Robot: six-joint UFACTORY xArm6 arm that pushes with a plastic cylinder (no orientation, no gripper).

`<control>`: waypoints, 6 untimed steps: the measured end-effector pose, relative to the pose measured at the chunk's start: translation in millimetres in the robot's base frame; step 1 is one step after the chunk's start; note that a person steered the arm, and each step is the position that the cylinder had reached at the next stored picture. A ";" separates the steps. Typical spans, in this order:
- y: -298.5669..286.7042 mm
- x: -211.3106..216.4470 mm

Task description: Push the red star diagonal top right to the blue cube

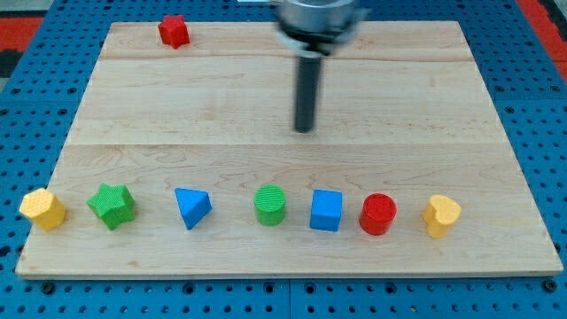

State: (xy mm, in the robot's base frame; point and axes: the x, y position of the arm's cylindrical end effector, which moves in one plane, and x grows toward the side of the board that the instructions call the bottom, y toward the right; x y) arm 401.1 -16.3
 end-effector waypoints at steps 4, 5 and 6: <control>-223.2 -194.4; -205.6 -208.7; -119.8 -179.6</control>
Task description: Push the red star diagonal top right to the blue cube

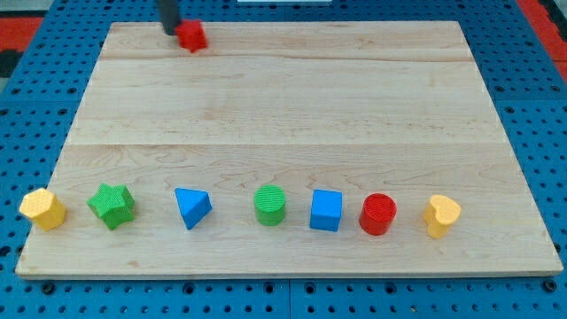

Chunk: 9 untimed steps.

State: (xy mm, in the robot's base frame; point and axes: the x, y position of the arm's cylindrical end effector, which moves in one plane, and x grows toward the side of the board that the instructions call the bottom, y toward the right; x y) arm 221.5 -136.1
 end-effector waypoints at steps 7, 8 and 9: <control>256.6 104.5; 274.4 125.3; 275.1 159.9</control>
State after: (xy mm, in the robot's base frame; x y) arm 381.4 139.1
